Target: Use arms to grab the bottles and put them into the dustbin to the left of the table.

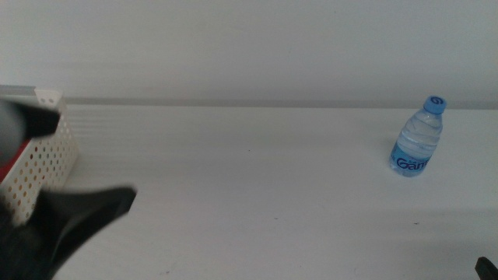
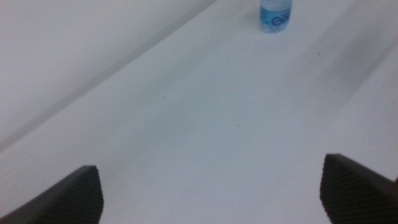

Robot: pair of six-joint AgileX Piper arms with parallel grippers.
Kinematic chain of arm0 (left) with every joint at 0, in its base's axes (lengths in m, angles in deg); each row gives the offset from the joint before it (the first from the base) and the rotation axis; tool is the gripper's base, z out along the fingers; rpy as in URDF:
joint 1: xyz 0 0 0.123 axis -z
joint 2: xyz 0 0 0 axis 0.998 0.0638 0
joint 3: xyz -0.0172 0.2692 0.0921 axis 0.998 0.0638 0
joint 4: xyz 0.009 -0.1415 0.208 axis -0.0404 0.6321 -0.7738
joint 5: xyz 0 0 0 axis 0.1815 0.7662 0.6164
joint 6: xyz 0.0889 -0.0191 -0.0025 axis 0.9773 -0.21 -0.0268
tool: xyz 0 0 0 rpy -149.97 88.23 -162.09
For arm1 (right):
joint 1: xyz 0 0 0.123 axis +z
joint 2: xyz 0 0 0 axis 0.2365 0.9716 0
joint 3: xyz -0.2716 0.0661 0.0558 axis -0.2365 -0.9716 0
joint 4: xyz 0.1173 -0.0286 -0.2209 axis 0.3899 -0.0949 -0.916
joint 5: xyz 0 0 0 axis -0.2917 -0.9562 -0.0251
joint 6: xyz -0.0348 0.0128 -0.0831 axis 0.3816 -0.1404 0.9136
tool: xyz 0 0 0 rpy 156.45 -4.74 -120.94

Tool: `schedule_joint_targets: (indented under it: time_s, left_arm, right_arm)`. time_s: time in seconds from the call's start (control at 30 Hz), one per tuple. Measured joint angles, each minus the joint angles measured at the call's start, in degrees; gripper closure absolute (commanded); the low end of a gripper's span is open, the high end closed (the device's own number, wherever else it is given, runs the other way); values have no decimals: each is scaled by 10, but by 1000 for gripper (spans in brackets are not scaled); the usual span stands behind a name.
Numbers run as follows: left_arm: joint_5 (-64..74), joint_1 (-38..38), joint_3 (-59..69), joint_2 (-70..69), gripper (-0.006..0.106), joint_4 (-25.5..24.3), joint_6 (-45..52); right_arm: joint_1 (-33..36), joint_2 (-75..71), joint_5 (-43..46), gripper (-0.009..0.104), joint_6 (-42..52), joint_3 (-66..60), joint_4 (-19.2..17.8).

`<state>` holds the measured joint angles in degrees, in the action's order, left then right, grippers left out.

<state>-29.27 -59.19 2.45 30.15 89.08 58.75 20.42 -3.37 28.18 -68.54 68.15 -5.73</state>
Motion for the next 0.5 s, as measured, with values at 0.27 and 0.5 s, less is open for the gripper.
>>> schedule_joint_targets:
  time_s: [0.27, 0.5]
  left_arm:
    - [-3, 10, 45, -66, 7, -9, -88]
    - [-6, 10, 46, -66, 7, -9, -101]
  right_arm:
    - [0, 0, 0, 3, 0, 0, 0]
    - [0, 0, 0, 3, 0, 0, 0]
